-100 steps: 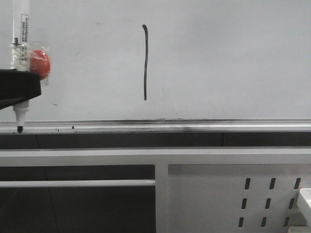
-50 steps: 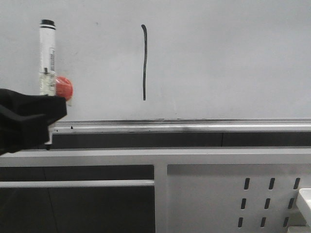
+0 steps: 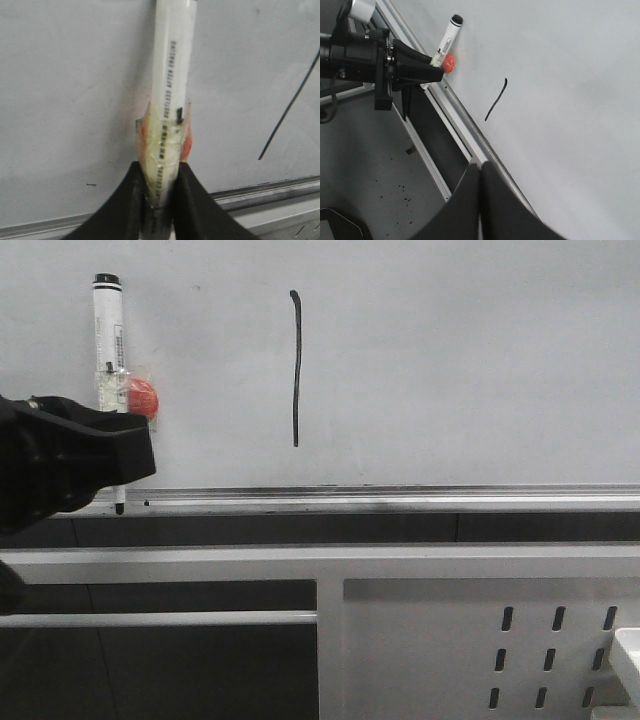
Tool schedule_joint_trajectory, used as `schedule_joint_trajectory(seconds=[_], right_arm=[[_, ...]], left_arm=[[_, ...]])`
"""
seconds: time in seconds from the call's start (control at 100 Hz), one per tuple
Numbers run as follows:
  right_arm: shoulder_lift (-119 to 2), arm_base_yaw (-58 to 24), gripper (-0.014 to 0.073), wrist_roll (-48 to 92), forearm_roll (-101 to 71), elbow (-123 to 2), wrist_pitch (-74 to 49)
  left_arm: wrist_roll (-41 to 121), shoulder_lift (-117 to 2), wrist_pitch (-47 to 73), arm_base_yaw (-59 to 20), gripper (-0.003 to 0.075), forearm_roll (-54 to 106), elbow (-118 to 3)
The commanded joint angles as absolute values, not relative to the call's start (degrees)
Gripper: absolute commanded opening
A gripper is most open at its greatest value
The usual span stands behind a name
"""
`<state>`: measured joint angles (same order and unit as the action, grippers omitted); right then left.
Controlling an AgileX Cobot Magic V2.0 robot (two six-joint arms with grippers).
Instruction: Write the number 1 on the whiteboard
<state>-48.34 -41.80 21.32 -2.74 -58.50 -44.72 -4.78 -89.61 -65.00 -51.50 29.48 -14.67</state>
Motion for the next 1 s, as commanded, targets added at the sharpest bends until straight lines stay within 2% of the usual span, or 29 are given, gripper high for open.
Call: schedule_joint_trajectory(seconds=[0.0,0.99], right_arm=[[-47.8,-41.35,-0.0069,21.26,-2.31,-59.85,-39.53],[-47.8,-41.35,-0.0069,21.26,-2.18,-59.41,-37.85]], left_arm=[[-4.7,-88.49,-77.43,-50.85,-0.002,29.71,-16.36],[-2.03,-88.49,-77.44,-50.01,-0.0015,31.48,-17.74]])
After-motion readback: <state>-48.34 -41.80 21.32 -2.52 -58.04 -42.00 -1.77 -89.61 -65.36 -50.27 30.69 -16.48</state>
